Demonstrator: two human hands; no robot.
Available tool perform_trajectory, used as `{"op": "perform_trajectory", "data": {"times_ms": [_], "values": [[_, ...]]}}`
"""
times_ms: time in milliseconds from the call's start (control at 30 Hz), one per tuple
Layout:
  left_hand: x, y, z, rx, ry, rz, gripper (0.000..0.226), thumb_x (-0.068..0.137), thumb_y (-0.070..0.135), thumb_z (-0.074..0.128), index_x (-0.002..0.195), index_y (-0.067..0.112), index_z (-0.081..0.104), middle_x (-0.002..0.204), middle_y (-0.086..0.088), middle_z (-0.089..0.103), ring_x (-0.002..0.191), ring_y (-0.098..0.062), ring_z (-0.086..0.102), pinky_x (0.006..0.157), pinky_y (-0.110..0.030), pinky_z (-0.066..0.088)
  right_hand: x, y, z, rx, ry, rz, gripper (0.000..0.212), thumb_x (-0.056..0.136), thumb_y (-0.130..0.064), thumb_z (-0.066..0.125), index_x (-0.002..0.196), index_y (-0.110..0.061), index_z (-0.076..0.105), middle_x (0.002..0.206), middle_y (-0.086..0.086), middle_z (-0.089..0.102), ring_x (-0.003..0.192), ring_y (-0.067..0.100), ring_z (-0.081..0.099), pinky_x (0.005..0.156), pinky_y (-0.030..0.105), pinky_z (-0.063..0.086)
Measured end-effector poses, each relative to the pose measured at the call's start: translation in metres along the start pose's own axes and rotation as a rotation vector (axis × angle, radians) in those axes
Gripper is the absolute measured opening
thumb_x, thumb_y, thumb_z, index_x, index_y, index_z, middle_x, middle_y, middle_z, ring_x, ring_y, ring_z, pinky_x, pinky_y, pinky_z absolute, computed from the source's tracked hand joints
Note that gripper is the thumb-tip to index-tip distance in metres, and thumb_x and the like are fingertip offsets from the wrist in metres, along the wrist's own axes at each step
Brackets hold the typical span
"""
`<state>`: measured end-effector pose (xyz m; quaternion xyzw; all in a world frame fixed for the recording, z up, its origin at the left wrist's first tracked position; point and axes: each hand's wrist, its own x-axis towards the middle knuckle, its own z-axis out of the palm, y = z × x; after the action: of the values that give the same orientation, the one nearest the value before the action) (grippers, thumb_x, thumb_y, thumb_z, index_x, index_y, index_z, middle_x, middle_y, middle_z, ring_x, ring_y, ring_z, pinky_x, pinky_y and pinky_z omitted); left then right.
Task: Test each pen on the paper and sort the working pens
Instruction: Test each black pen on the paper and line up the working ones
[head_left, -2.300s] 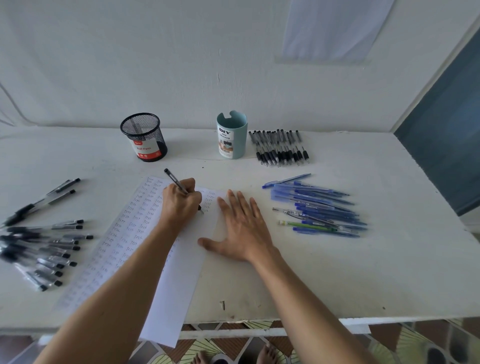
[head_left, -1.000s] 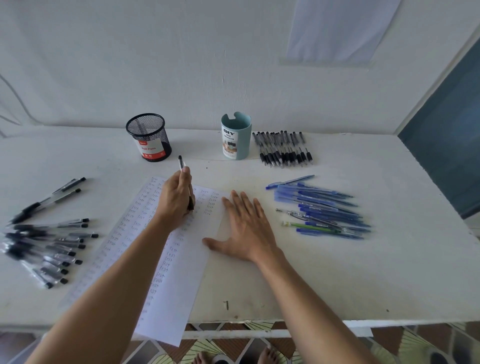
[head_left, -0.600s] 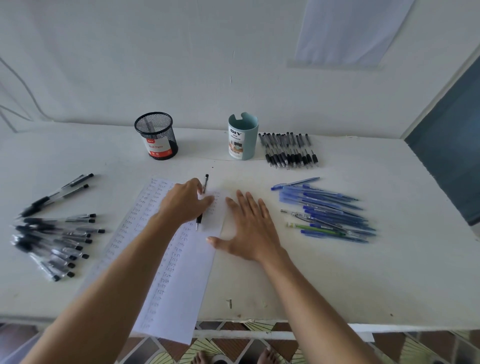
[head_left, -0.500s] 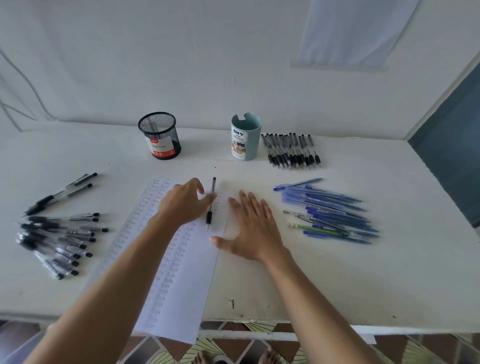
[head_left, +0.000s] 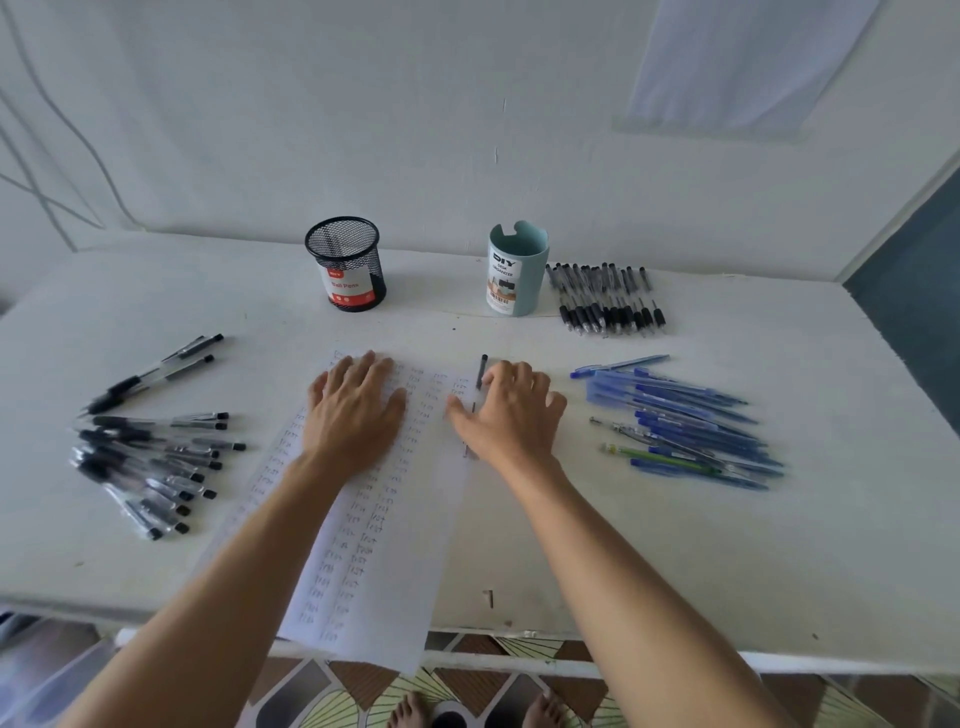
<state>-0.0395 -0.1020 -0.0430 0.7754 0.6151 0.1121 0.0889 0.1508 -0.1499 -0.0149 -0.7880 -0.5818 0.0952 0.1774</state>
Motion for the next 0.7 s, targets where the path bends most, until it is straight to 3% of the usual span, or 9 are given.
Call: {"op": "perform_trajectory", "data": {"times_ms": [233,367,433,500,600,700], "values": [[-0.003,0.004,-0.001,0.008,0.014,-0.016,0.058,0.092,0.054,0.023,0.140,0.027,0.042,0.155,0.004,0.039,0.147,-0.023,0.027,0.120,-0.046,0.019,0.006,0.012,-0.003,-0.059,0.093,0.030,0.033,0.086,-0.045,0.053,0.097,-0.018,0.069,0.116,0.001,0.056,0.108,0.025,0.050,0.089,0.040,0.034],[-0.004,0.005,-0.001,0.016,0.018,-0.021,0.054,0.096,0.051,0.029,0.143,0.026,0.041,0.158,0.003,0.037,0.148,-0.023,0.025,0.121,-0.045,0.017,0.008,0.026,-0.018,0.090,0.198,0.077,0.025,0.088,-0.041,0.056,0.096,-0.019,0.066,0.107,0.000,0.061,0.094,0.021,0.056,0.086,0.037,0.043],[-0.004,0.005,-0.001,0.022,0.025,-0.019,0.054,0.096,0.051,0.029,0.141,0.026,0.041,0.156,0.004,0.039,0.147,-0.023,0.027,0.121,-0.045,0.019,0.017,0.036,-0.028,0.230,0.285,0.113,0.019,0.090,-0.036,0.058,0.095,-0.018,0.064,0.097,0.000,0.065,0.080,0.018,0.059,0.076,0.037,0.051],[-0.003,0.005,0.001,0.026,0.030,-0.018,0.052,0.096,0.050,0.030,0.140,0.026,0.042,0.154,0.004,0.041,0.146,-0.023,0.028,0.120,-0.046,0.020,0.032,0.046,-0.040,0.334,0.348,0.186,0.016,0.092,-0.032,0.058,0.095,-0.017,0.064,0.091,-0.001,0.069,0.074,0.018,0.059,0.067,0.032,0.047],[-0.003,0.006,0.001,0.029,0.030,-0.026,0.055,0.094,0.053,0.027,0.140,0.026,0.042,0.154,0.004,0.041,0.146,-0.023,0.029,0.120,-0.046,0.020,0.060,0.058,-0.058,0.416,0.361,0.289,0.019,0.094,-0.027,0.056,0.100,-0.014,0.068,0.095,0.002,0.072,0.080,0.023,0.059,0.067,0.028,0.036],[-0.003,0.007,0.001,0.032,0.031,-0.027,0.060,0.091,0.055,0.021,0.139,0.027,0.043,0.153,0.005,0.042,0.145,-0.022,0.030,0.120,-0.046,0.020,0.090,0.068,-0.068,0.430,0.342,0.353,0.023,0.088,-0.023,0.056,0.104,-0.014,0.071,0.099,0.004,0.073,0.094,0.029,0.064,0.078,0.032,0.045]]}}
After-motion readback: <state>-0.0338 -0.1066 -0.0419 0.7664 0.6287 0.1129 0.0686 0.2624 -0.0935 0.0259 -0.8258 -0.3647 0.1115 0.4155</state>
